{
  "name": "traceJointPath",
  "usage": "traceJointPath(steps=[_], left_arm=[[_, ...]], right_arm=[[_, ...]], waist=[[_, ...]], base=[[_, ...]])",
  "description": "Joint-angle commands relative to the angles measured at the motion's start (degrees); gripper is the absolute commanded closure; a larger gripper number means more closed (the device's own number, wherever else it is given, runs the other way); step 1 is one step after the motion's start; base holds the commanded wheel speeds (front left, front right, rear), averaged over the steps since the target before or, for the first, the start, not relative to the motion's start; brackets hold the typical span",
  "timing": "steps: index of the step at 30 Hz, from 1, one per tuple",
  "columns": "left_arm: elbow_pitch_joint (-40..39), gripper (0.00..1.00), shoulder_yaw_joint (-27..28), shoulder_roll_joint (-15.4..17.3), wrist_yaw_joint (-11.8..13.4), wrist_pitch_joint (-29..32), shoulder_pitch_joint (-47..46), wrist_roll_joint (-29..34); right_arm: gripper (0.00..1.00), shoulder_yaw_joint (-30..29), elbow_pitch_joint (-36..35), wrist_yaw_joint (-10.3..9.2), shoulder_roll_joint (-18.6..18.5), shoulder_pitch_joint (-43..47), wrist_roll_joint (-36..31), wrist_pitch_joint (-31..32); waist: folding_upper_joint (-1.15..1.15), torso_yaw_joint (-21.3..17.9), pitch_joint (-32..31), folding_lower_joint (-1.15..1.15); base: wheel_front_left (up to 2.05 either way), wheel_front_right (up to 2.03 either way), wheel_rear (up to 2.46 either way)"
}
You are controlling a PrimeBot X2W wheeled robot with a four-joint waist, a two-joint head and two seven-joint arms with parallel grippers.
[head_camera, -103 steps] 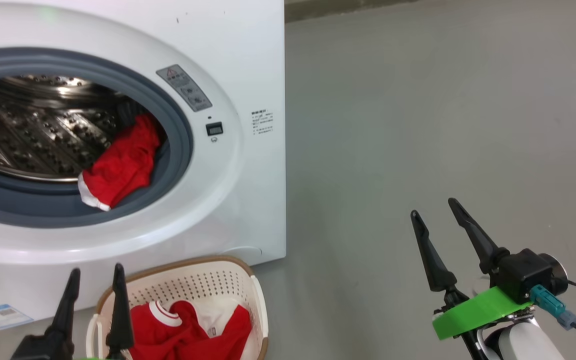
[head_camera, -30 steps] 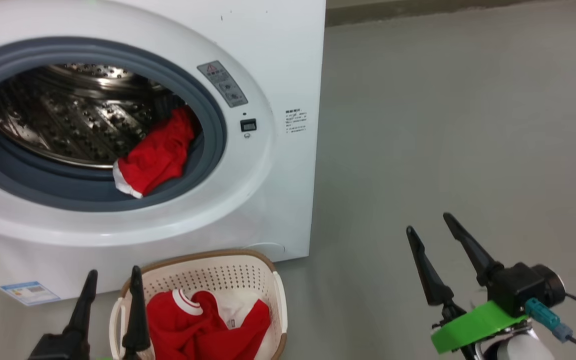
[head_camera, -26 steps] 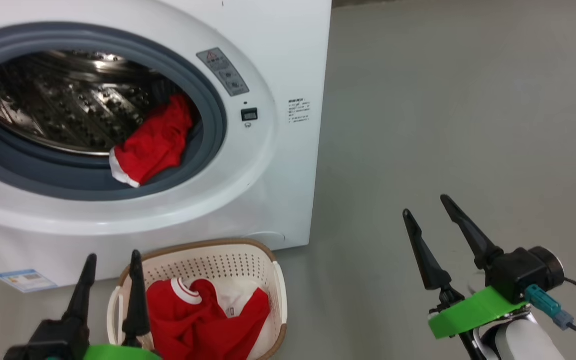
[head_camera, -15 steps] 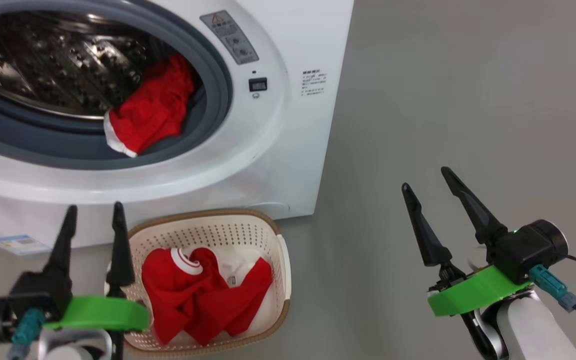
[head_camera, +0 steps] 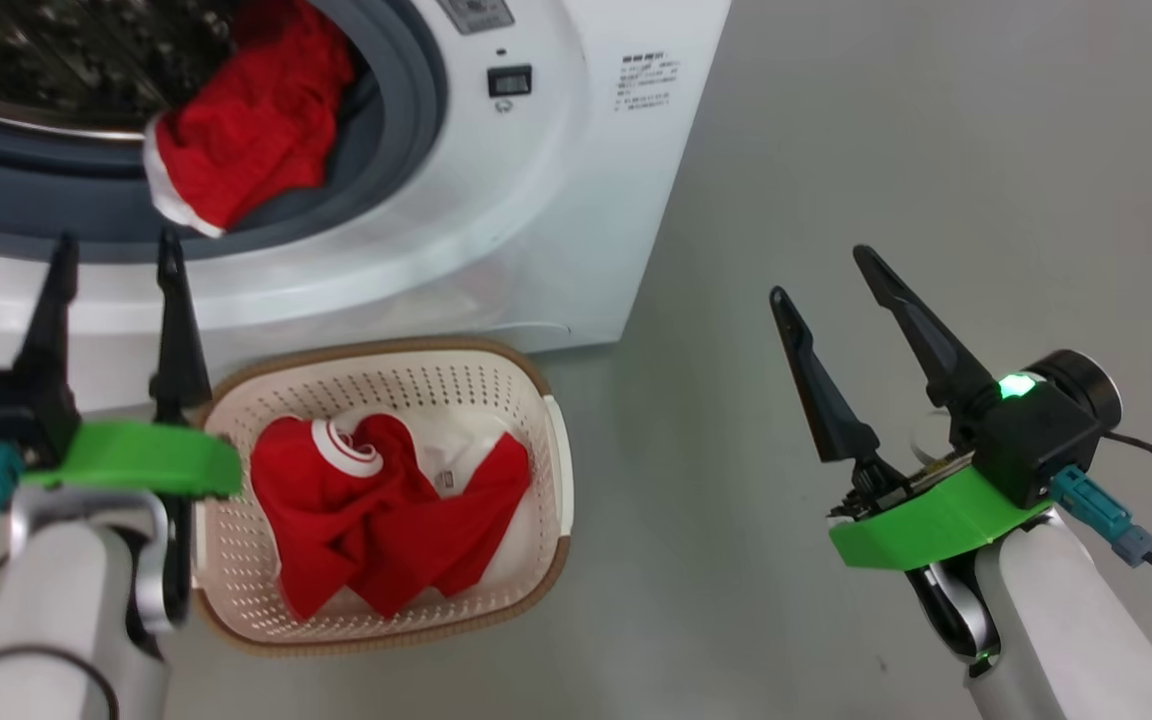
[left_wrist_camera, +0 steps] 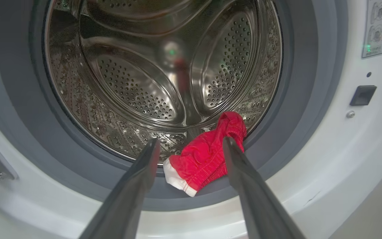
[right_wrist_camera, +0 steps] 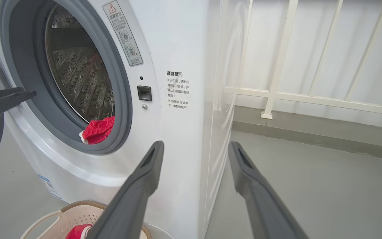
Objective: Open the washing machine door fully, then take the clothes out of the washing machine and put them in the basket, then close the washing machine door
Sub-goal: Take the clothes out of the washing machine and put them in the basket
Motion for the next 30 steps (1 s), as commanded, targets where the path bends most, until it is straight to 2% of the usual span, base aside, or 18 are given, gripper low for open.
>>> traceJointPath(steps=[1,17,24,30], left_arm=[[-0.8,0.0,1.7,2.1,-0.4,-0.4,-2.0,0.4],[14.0,0.0,3.2,5.2,-2.4,-0.2,-22.5,-1.7],[22.0,0.0,4.3,5.1,-5.7,6.4,-30.0,-6.5],[27.9,0.0,4.3,5.4,-5.0,16.5,-33.6,-8.6]], right_arm=[[0.0,1.2,-1.6,0.02,-0.3,-0.8,0.8,-0.4],[0.0,1.4,-2.0,0.02,0.2,-2.9,1.5,-0.4],[0.0,1.7,-1.9,0.02,0.3,-3.7,2.0,-0.4],[0.0,1.9,-1.7,0.02,0.4,-3.8,2.5,-0.4]], waist=[[0.0,-0.9,1.9,0.0],[0.0,-4.6,8.5,0.0],[0.0,-5.3,9.7,0.0],[0.0,-5.6,9.7,0.0]], base=[[0.0,0.0,0.0],[0.0,0.0,0.0],[0.0,0.0,0.0],[0.0,0.0,0.0]])
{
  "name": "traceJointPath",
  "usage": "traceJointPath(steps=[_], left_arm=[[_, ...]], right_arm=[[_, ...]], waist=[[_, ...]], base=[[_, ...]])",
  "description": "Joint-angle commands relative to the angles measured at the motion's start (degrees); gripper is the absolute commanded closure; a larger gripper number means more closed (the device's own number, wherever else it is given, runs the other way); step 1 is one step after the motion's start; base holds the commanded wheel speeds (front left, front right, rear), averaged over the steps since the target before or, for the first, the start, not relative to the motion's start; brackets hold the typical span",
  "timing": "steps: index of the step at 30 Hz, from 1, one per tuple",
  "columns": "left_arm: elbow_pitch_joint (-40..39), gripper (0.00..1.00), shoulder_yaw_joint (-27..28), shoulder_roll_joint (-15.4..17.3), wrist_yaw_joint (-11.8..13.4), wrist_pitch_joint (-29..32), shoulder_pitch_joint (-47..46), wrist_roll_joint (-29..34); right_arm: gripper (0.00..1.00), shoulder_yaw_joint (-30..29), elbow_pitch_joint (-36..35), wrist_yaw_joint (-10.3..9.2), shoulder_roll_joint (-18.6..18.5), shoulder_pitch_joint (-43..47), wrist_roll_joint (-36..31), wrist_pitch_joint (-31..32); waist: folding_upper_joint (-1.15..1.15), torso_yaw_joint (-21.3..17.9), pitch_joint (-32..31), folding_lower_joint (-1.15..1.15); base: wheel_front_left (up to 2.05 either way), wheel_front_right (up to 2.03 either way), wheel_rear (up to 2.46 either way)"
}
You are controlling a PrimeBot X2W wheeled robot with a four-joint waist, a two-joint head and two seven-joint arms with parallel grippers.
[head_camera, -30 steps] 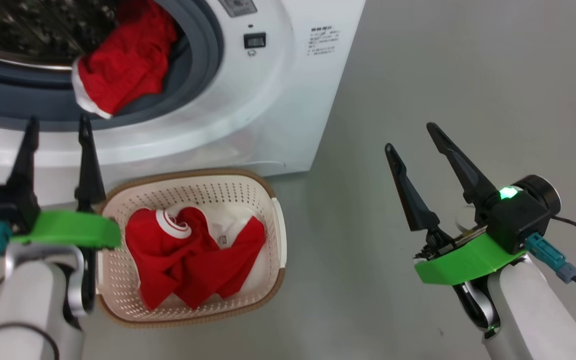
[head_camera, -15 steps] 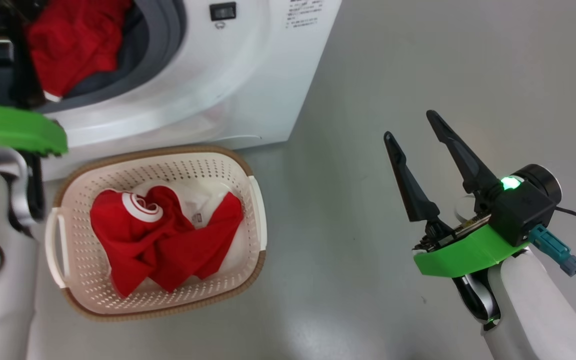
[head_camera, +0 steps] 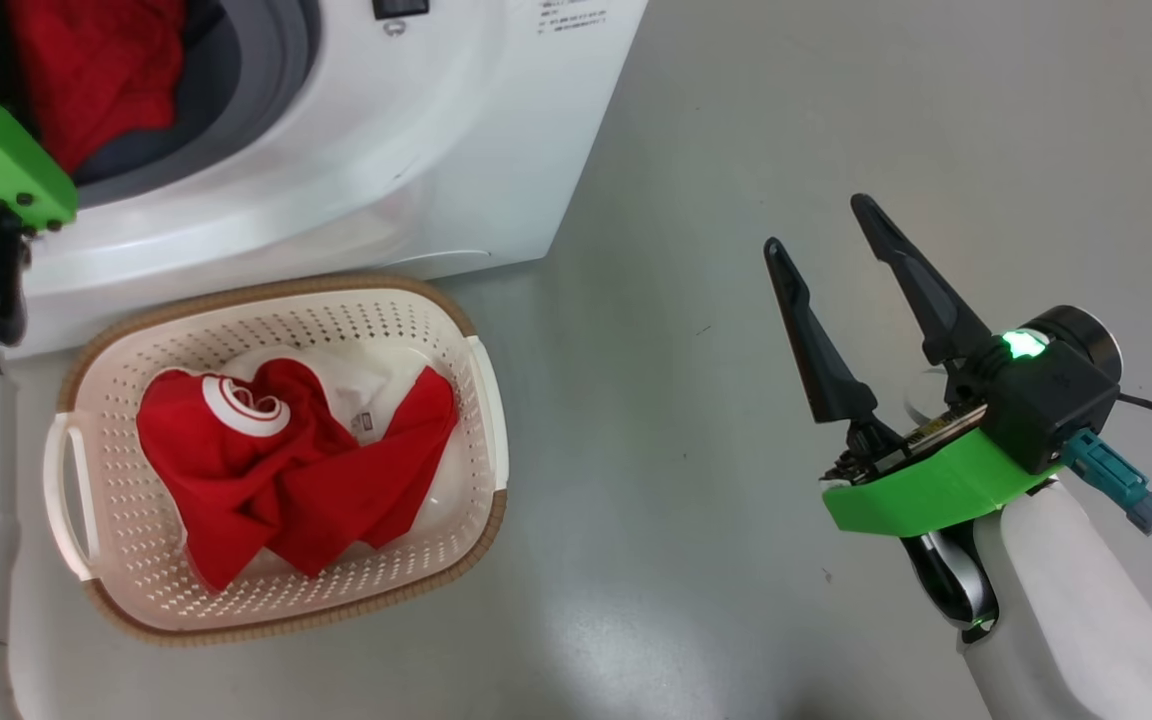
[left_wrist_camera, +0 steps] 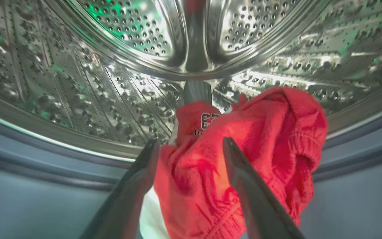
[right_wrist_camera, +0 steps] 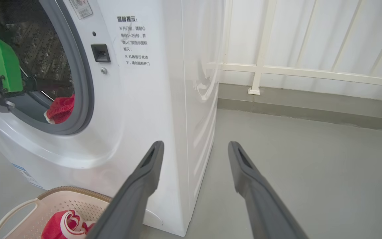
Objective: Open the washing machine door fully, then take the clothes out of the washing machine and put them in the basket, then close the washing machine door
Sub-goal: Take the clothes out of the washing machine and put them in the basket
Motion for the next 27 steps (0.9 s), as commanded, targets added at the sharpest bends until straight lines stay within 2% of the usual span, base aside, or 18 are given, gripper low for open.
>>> traceJointPath(steps=[1,7,17,18,19,23,27], left_arm=[[0.4,0.0,0.9,3.1,0.5,3.5,-1.5,-0.5],[2.2,0.0,0.2,3.9,1.6,9.9,-2.2,-0.8],[3.0,0.0,-0.8,4.6,2.7,11.8,-0.8,-0.5],[2.9,0.58,-0.9,4.5,2.7,11.9,-0.7,-0.5],[2.7,1.0,-1.1,4.4,2.7,11.7,-0.6,-0.5],[1.7,1.0,-1.4,4.3,2.3,10.5,0.0,-0.6],[0.0,1.0,-1.4,4.0,2.3,6.6,1.1,-0.6]], right_arm=[[0.0,1.3,-1.2,0.02,0.3,0.1,0.8,-0.4],[0.0,1.6,-1.1,0.02,0.8,-0.1,1.4,-0.4],[0.0,1.7,-1.1,0.02,1.2,-0.6,1.7,-0.4],[0.0,1.6,-1.2,0.02,1.2,-0.6,1.7,-0.4],[0.0,1.6,-1.2,0.02,1.2,-0.6,1.8,-0.4],[0.0,1.5,-1.1,0.02,1.3,-0.5,1.7,-0.4],[0.0,1.4,-0.7,0.02,1.3,-0.5,1.6,-0.4]], waist=[[0.0,-0.2,0.0,0.0],[0.0,-0.8,0.4,0.0],[0.0,-1.8,1.2,0.0],[0.0,-1.8,1.3,0.0],[0.0,-1.9,1.3,0.0],[0.0,-1.9,1.3,0.0],[0.0,-1.6,0.9,0.0]], base=[[0.0,0.0,0.0],[0.0,0.0,0.0],[0.0,0.0,0.0],[0.0,0.0,0.0],[0.0,0.0,0.0],[0.0,0.0,0.0],[0.0,0.0,0.0]])
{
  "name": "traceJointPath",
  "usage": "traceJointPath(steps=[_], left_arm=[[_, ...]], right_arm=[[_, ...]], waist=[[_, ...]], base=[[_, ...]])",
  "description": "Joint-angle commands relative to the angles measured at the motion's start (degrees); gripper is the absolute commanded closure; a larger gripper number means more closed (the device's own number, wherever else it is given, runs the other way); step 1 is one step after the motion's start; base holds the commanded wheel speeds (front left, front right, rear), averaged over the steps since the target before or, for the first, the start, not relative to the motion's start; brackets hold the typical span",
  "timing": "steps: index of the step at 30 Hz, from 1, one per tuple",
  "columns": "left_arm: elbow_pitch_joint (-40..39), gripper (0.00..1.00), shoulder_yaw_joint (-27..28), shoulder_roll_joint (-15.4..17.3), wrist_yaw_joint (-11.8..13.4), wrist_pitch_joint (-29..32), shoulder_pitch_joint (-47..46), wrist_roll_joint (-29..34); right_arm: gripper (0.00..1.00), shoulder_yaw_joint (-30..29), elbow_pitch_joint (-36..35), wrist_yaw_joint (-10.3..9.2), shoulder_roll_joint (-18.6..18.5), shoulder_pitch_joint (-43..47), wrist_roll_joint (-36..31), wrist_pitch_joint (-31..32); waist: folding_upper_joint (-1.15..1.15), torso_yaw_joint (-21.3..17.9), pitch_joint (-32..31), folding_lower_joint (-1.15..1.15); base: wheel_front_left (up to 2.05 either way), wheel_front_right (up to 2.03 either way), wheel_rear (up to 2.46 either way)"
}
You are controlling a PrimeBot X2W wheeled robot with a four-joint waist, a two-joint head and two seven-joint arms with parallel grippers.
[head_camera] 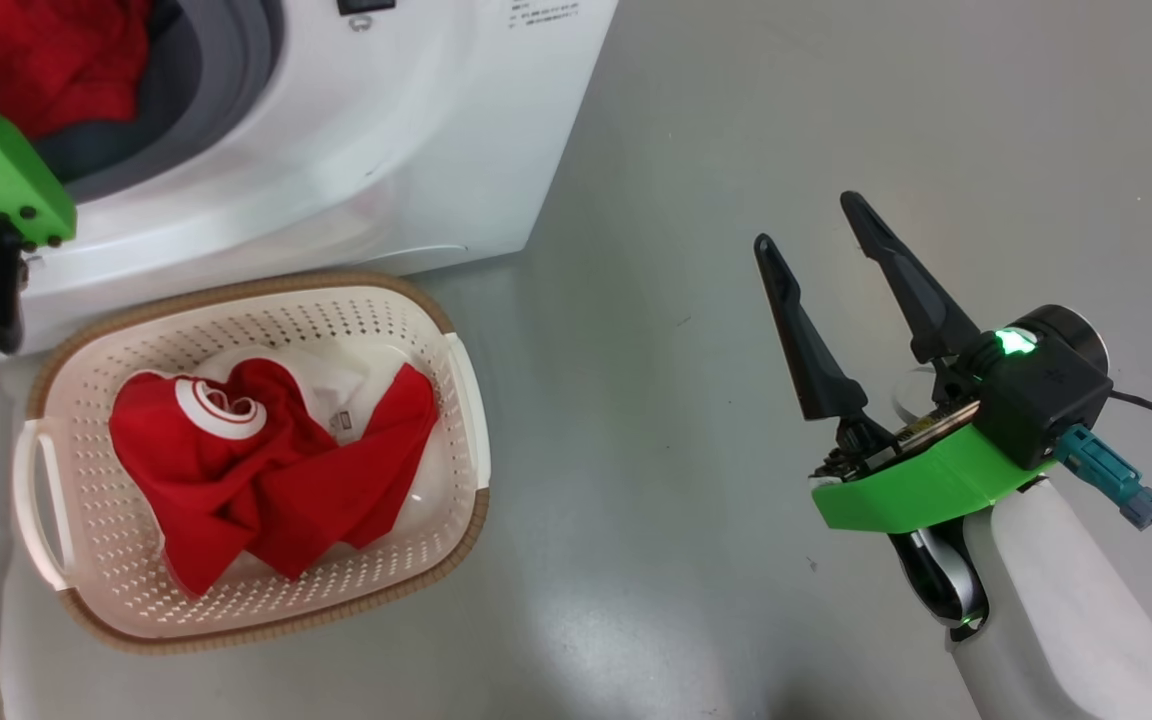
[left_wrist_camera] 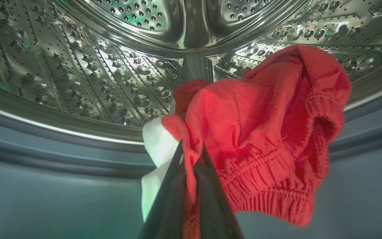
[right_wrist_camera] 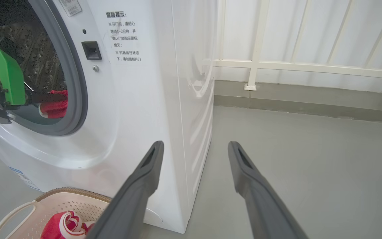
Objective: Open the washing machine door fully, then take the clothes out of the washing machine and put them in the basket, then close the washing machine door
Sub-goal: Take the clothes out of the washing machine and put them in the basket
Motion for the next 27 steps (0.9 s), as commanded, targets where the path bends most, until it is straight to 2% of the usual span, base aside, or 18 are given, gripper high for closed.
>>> traceJointPath(steps=[1,10,15,27], left_arm=[[-2.1,1.0,1.1,2.5,-0.1,-1.5,1.4,-0.3],[-6.3,1.0,1.4,1.7,-1.0,-11.6,5.1,-0.5],[-9.0,1.0,2.0,1.6,-0.3,-17.1,8.0,-0.3],[-18.2,1.0,3.0,-0.1,0.7,-22.9,18.3,-0.3]], right_arm=[[0.0,1.0,-1.0,0.02,0.2,0.0,0.3,-0.4],[0.0,0.6,-0.8,0.02,0.0,0.3,0.1,-0.4],[0.0,0.7,-0.7,0.02,0.0,0.9,0.1,-0.4],[0.0,0.7,0.5,0.02,-0.2,2.9,-0.1,-0.4]], waist=[[0.0,0.2,-0.3,0.0],[0.0,1.7,-2.3,0.0],[0.0,2.1,-3.9,0.0],[0.0,2.9,-9.4,0.0]], base=[[0.0,0.0,0.0],[0.0,0.0,0.0],[0.0,0.0,0.0],[0.0,0.0,0.0]])
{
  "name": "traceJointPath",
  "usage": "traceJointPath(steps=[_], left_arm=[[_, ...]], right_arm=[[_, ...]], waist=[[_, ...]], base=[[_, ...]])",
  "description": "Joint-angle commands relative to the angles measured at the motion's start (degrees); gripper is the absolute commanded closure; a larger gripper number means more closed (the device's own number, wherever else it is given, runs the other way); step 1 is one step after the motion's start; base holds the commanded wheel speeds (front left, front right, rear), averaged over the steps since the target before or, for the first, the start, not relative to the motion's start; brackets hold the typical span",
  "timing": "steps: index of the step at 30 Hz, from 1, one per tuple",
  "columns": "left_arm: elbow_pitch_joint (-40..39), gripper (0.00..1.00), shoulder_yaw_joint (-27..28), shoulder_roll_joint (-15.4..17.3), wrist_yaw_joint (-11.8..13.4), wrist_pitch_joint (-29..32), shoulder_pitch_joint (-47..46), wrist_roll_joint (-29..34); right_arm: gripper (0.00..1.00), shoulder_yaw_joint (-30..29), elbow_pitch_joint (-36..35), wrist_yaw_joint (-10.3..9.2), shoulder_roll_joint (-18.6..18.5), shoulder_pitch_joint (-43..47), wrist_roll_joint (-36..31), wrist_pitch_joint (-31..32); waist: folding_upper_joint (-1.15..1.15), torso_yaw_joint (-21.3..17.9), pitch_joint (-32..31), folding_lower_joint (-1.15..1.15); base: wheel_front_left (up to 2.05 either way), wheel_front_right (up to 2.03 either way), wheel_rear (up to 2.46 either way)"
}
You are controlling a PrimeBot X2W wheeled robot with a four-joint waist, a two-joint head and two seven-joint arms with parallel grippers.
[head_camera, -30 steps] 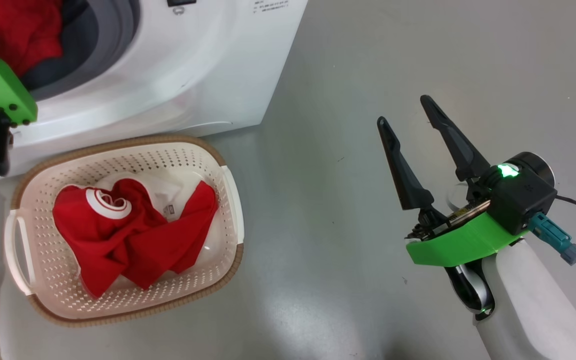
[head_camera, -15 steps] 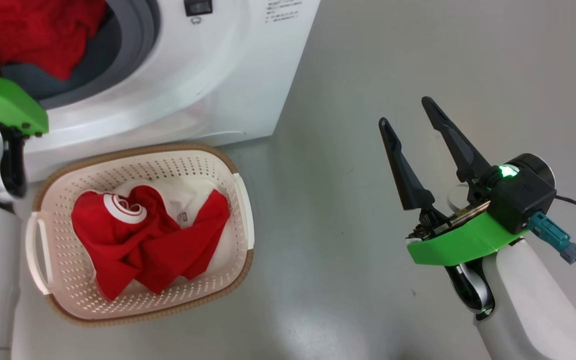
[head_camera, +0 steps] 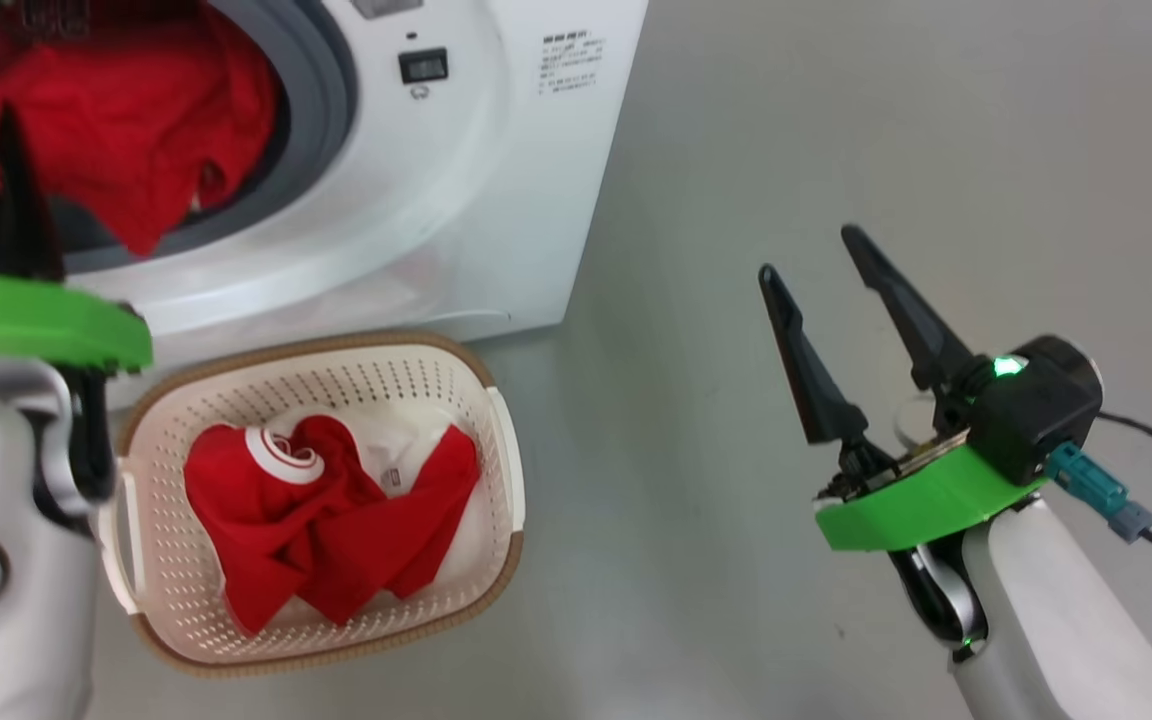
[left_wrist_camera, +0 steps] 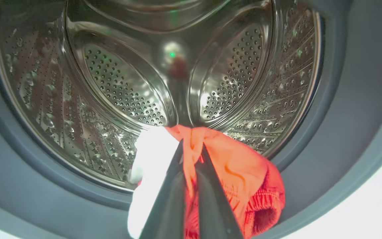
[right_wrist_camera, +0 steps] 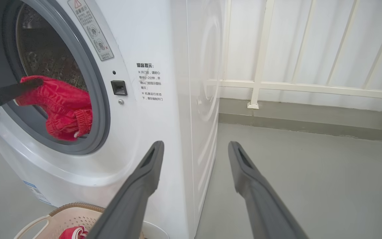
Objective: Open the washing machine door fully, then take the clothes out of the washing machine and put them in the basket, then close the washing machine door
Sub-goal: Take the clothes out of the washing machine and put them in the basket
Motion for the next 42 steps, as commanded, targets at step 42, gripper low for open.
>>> traceJointPath(steps=[42], left_arm=[[-34.6,1.0,-2.4,-3.5,8.9,8.9,32.4,-0.4]], right_arm=[[0.0,1.5,1.7,0.02,0.6,6.9,0.5,-0.4]], waist=[[0.0,1.7,-13.2,0.0]], base=[[0.0,0.0,0.0]])
